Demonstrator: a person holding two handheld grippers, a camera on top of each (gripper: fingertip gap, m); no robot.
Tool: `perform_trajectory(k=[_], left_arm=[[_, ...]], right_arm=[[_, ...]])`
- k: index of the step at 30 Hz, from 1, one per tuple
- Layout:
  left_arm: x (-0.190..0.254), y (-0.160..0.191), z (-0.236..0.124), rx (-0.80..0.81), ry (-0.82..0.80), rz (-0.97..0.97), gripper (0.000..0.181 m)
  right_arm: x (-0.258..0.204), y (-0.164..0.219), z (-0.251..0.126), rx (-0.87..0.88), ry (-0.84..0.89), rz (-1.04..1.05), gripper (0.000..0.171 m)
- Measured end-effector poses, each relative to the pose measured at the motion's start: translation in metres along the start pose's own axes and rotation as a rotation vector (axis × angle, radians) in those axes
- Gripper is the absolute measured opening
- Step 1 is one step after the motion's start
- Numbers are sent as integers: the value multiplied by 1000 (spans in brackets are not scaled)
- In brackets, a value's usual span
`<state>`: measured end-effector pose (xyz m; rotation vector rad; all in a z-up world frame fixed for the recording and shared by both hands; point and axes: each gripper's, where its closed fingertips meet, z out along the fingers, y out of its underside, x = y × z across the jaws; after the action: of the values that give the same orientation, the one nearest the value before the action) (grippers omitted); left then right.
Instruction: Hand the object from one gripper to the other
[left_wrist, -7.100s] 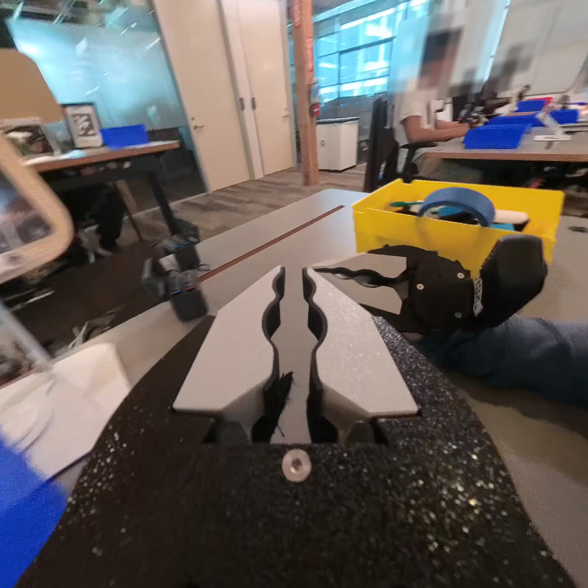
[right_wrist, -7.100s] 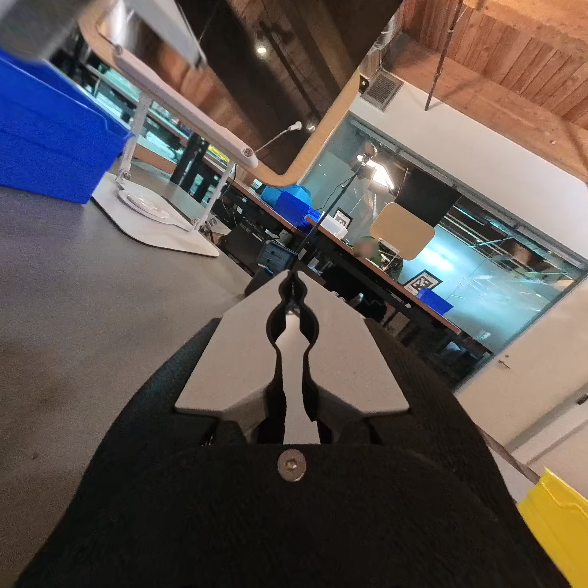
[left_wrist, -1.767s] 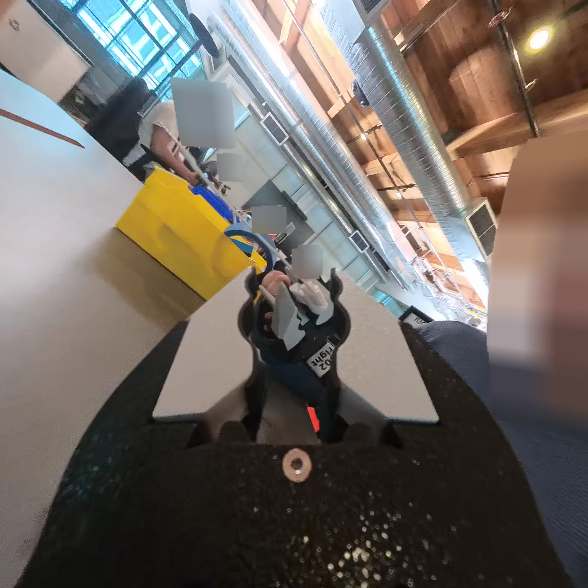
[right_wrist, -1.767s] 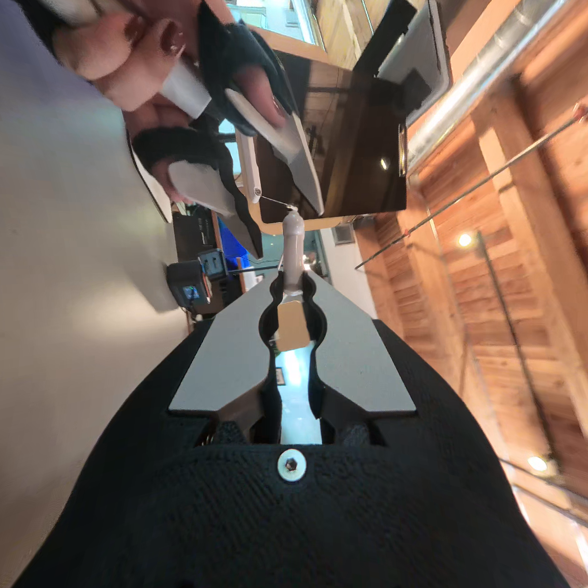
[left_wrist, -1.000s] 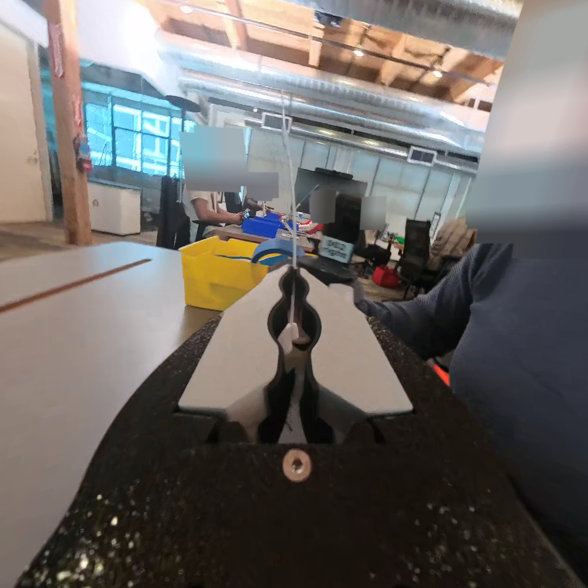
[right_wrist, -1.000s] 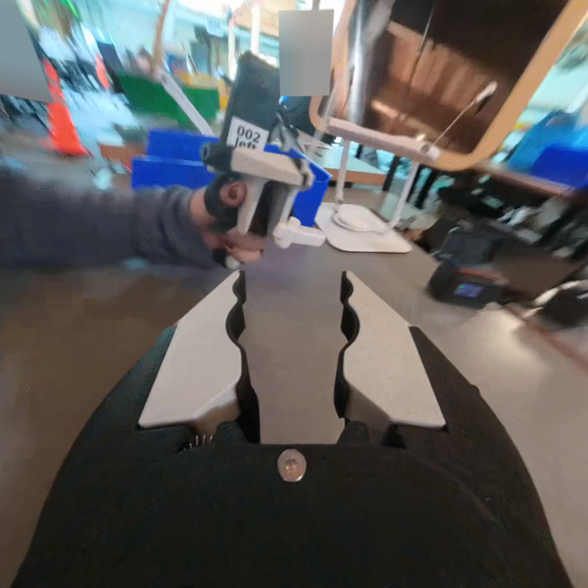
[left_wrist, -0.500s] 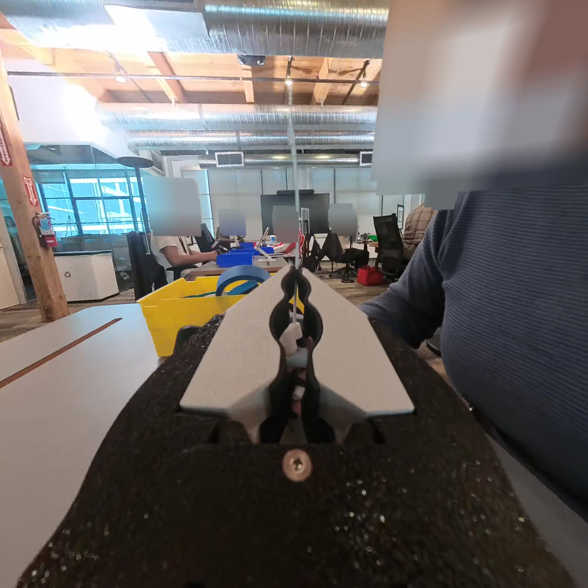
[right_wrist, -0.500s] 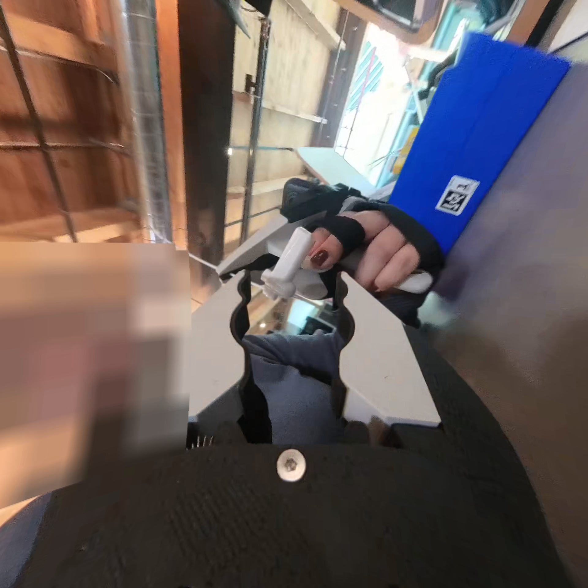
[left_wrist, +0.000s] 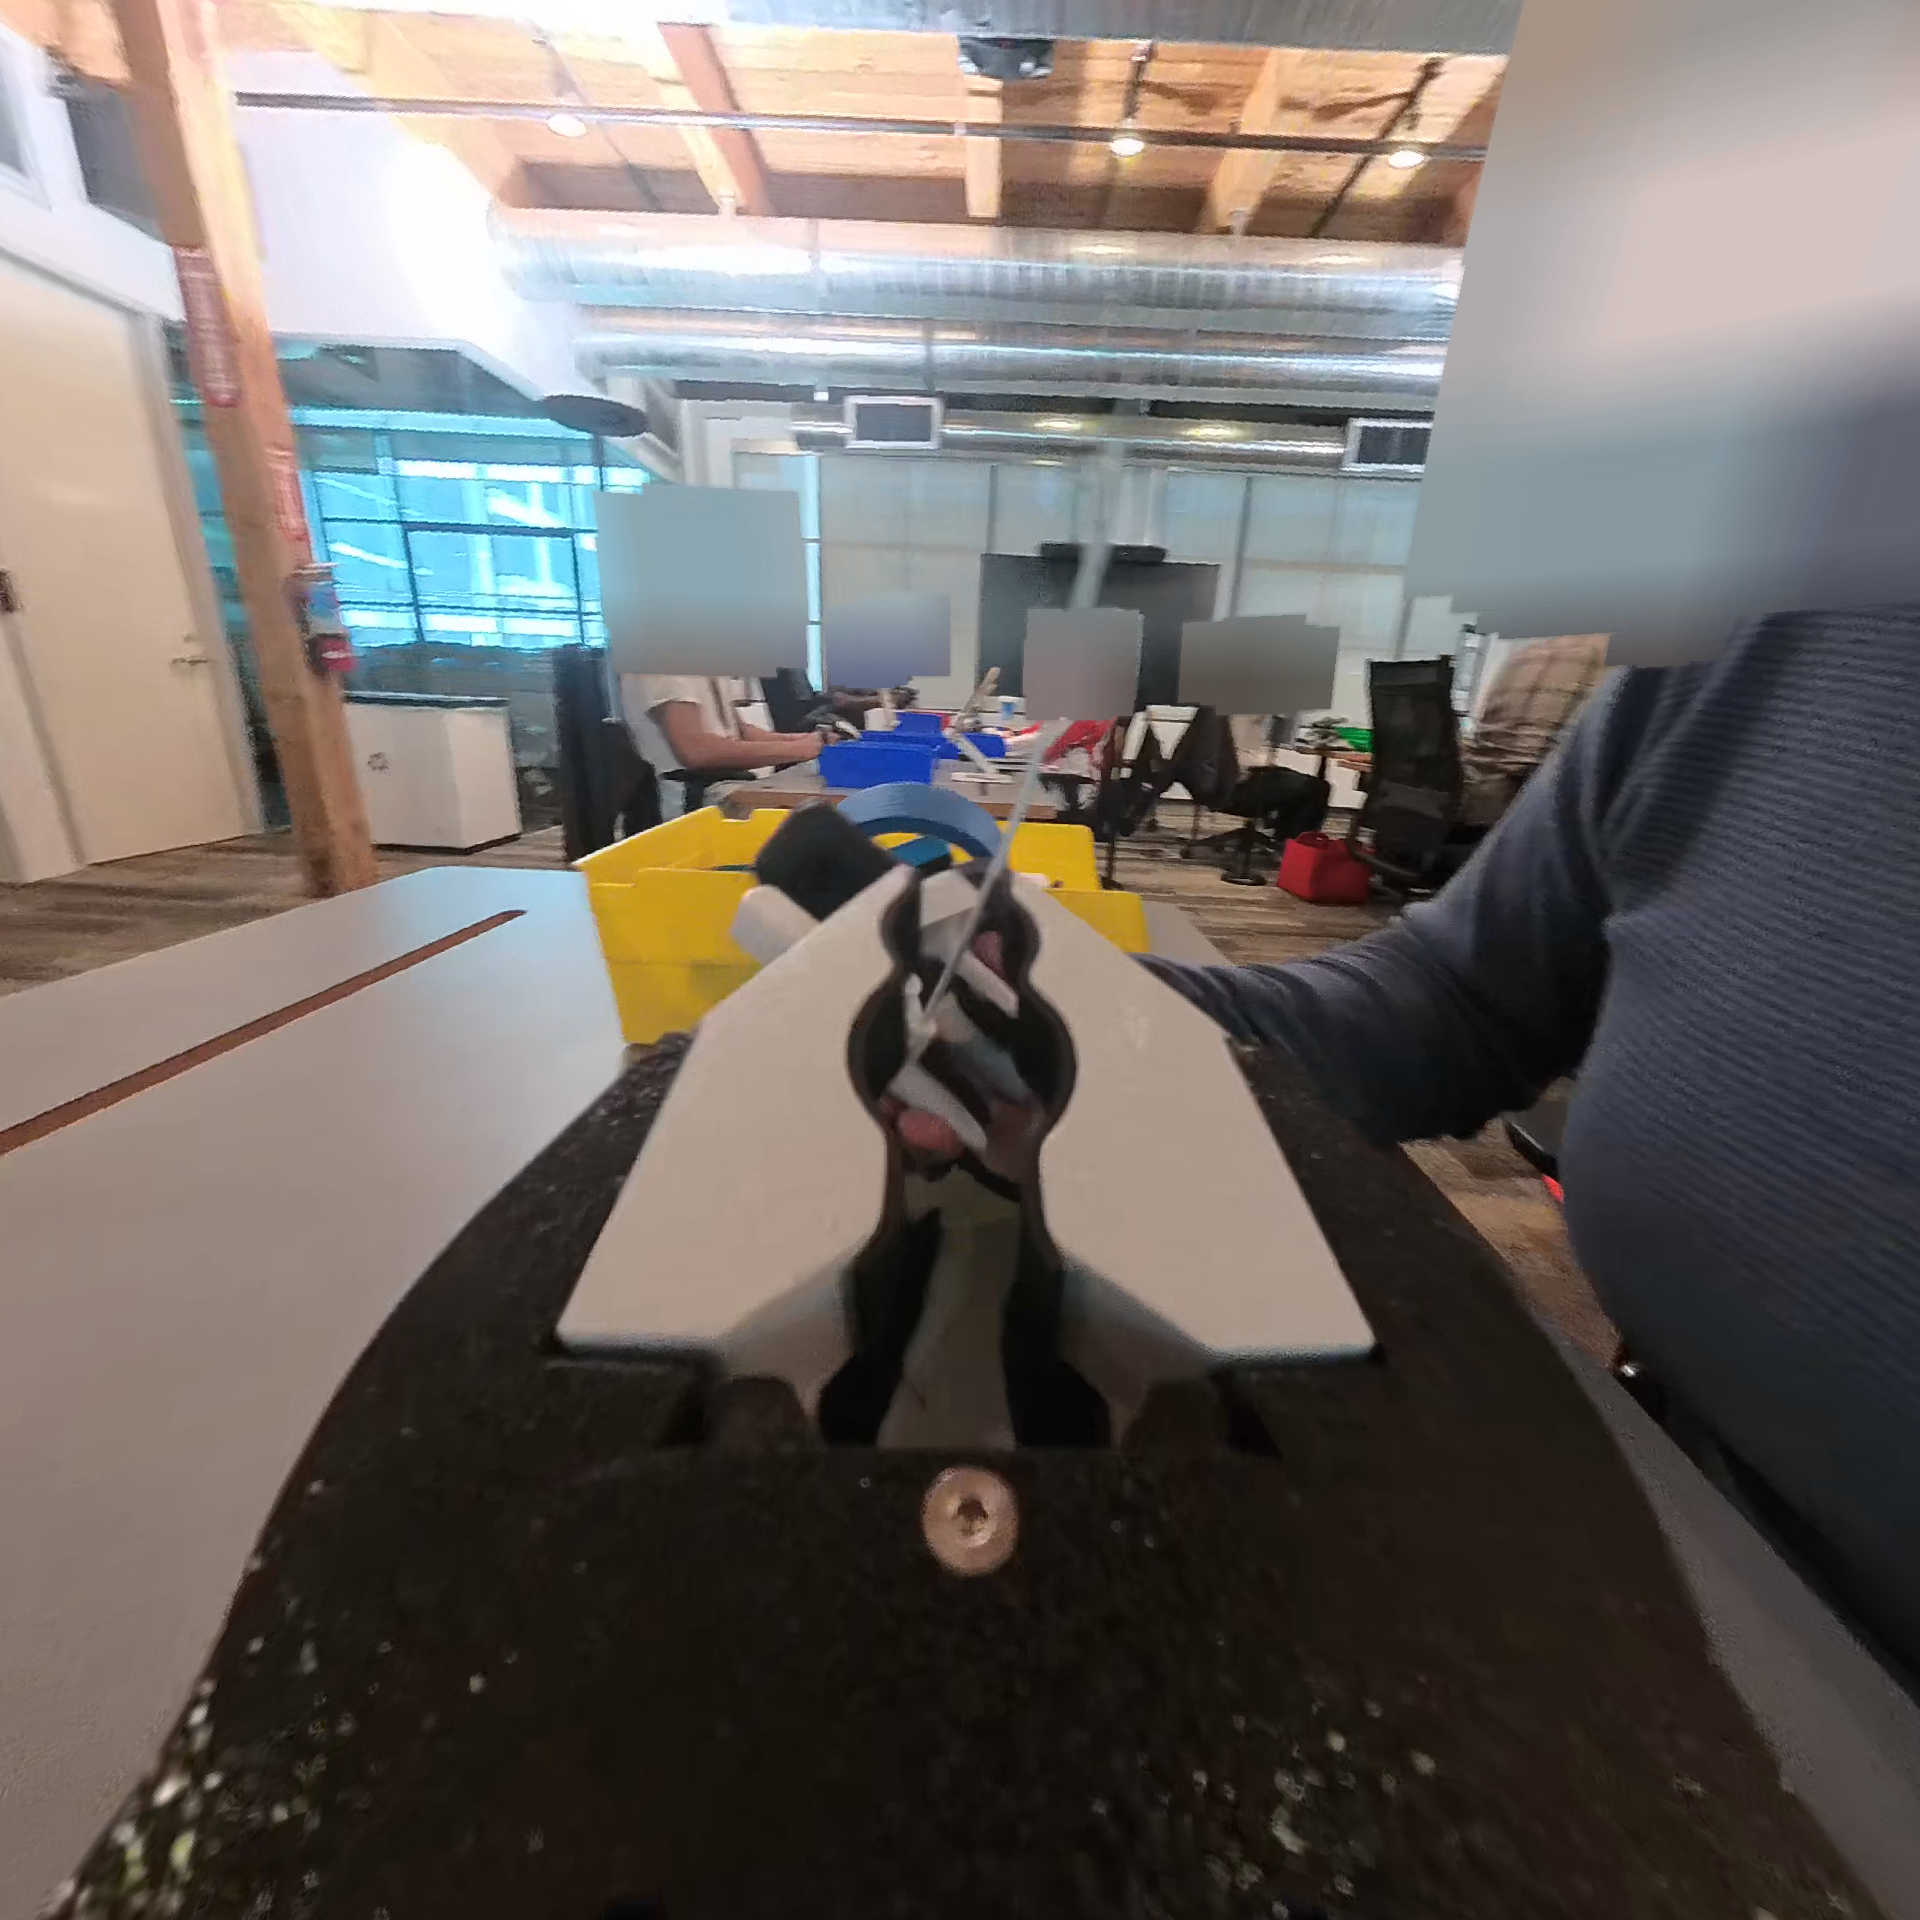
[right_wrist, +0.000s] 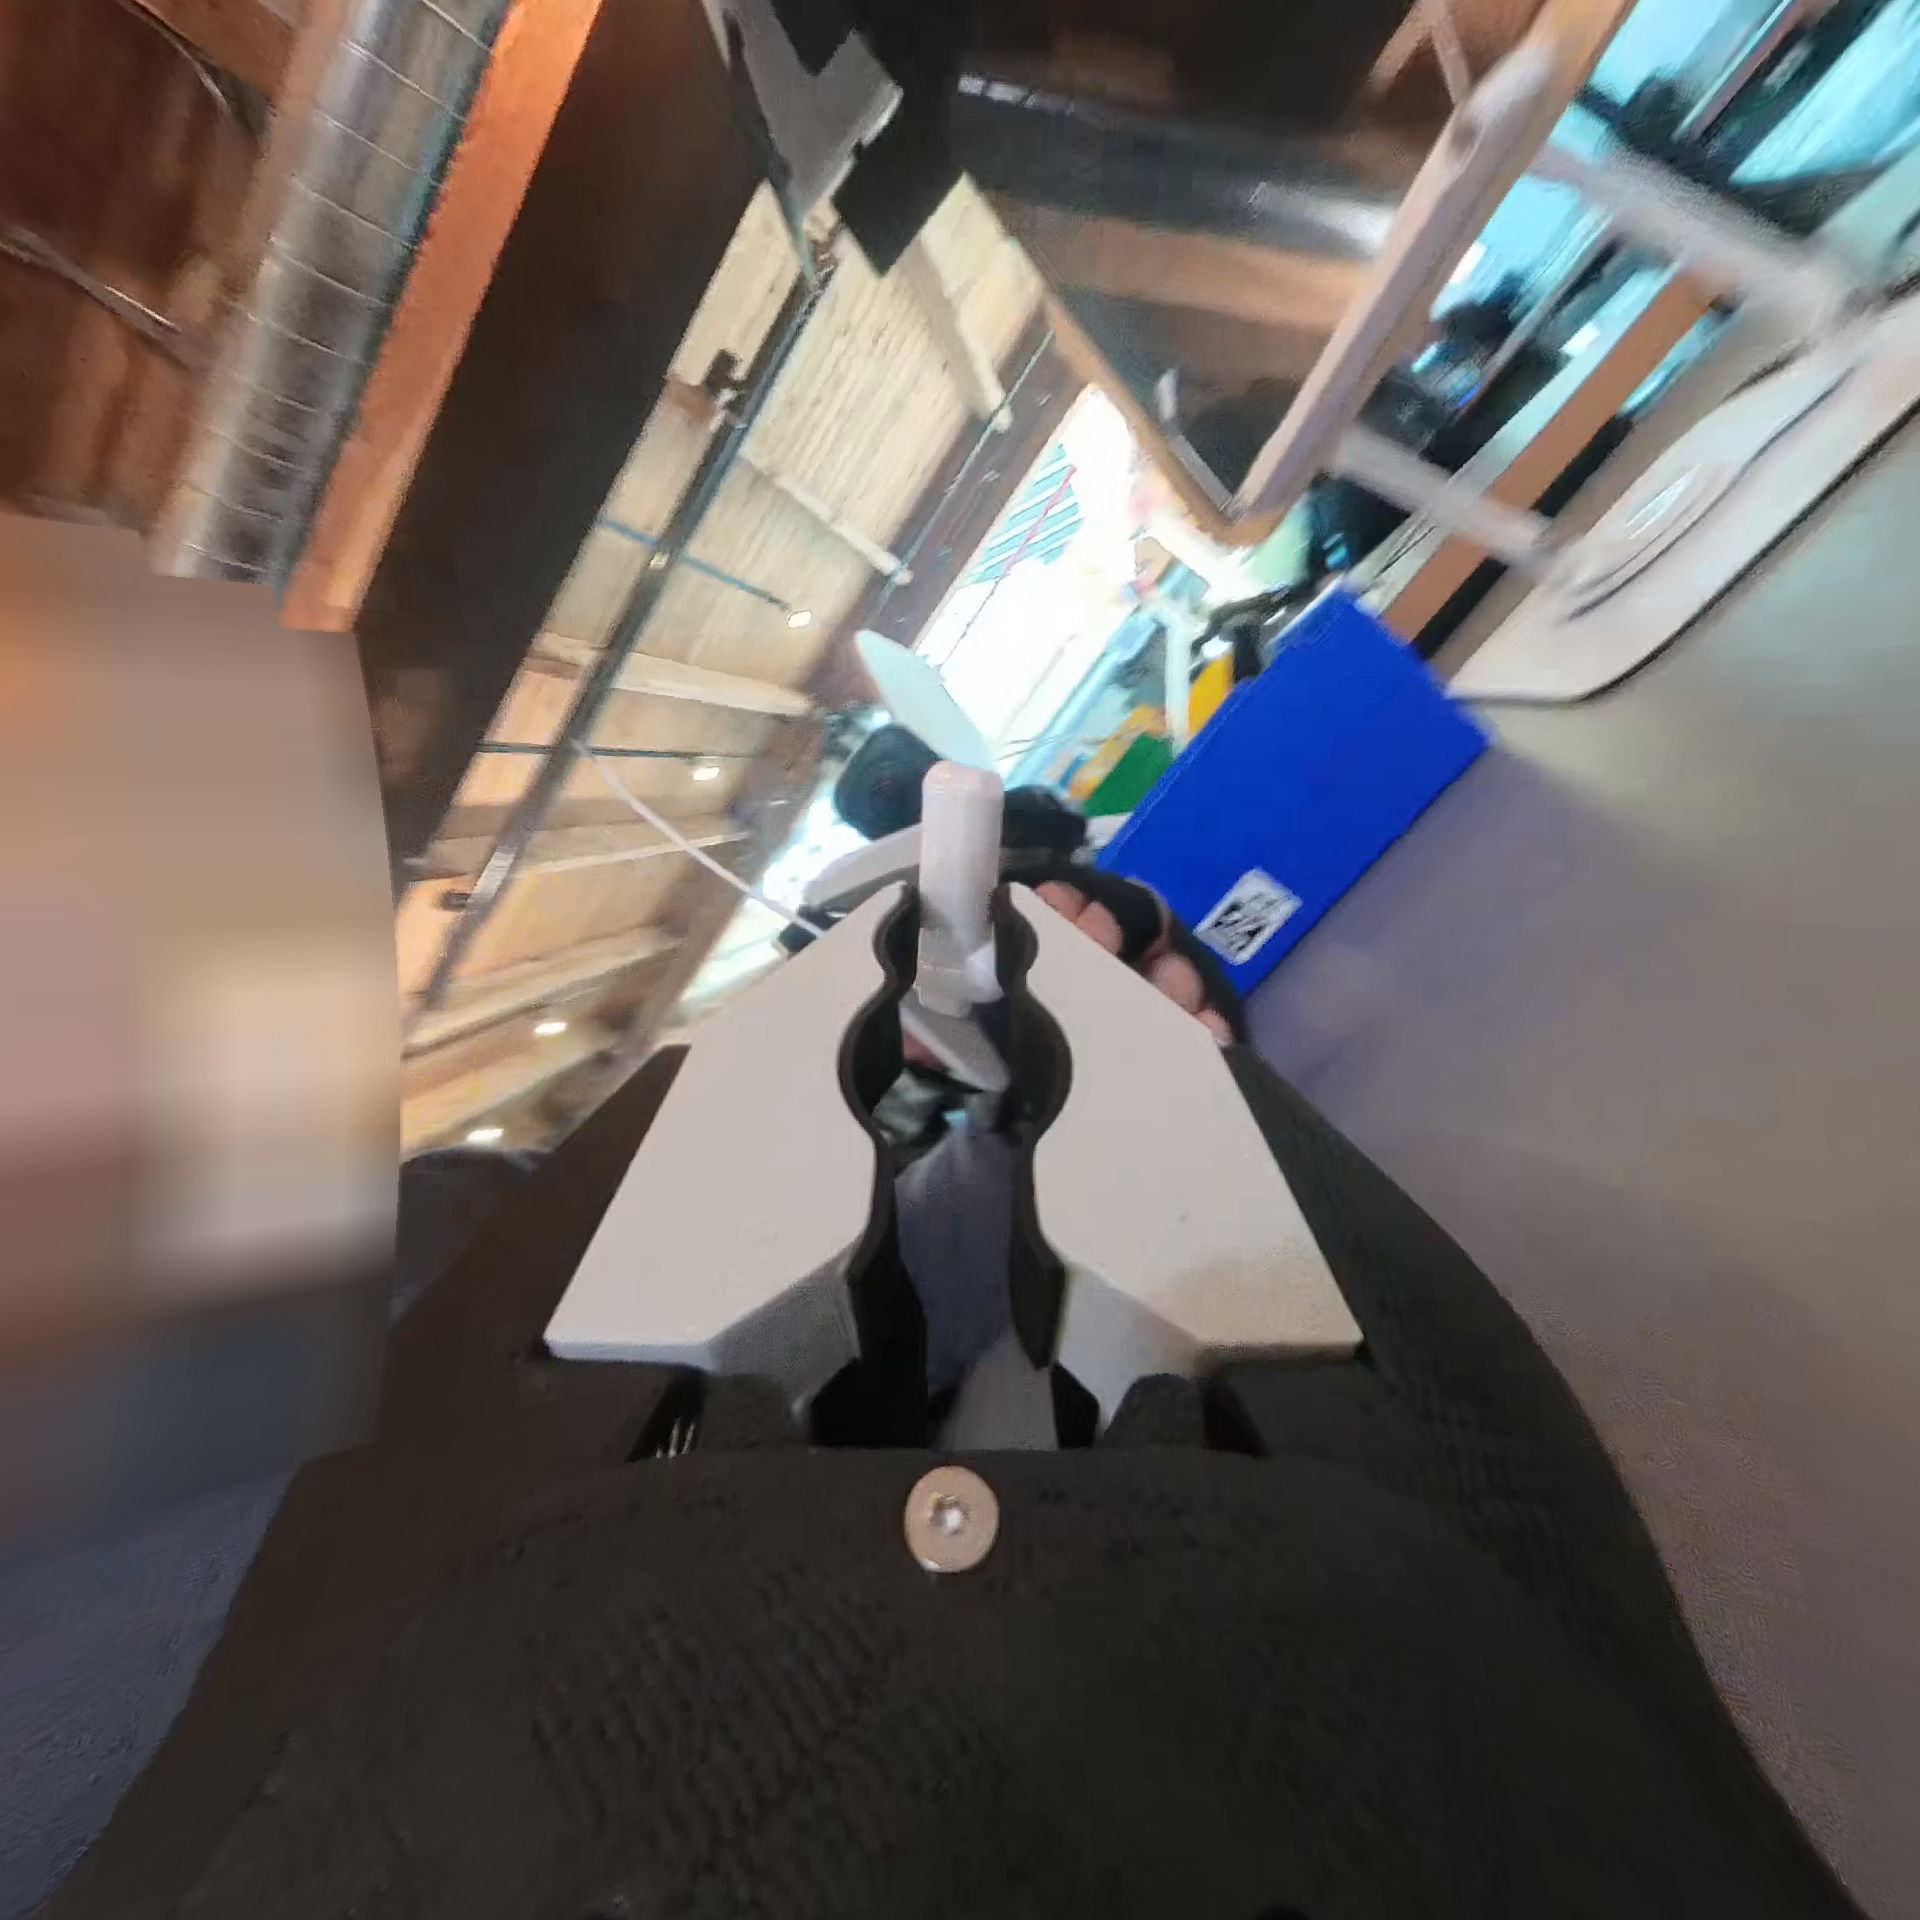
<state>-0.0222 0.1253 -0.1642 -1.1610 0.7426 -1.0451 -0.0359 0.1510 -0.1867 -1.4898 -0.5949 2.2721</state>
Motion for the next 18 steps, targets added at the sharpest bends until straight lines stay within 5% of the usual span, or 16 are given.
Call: perform_trajectory(k=[1, 12, 16, 18], left_arm=[[-5, 0, -1, -2, -29, -10, 23], [-58, 12, -18, -75, -318, -114, 91], [-71, 12, -26, -97, -437, -34, 91], [-63, 7, -23, -90, -409, 22, 77]], right_arm=[[3, -5, -3, 12, 47, -69, 12], [-6, -52, -30, 37, 612, -1203, 12], [-17, -58, -35, 14, 774, -1601, 12], [-18, -54, -33, -47, 836, -1827, 13]])
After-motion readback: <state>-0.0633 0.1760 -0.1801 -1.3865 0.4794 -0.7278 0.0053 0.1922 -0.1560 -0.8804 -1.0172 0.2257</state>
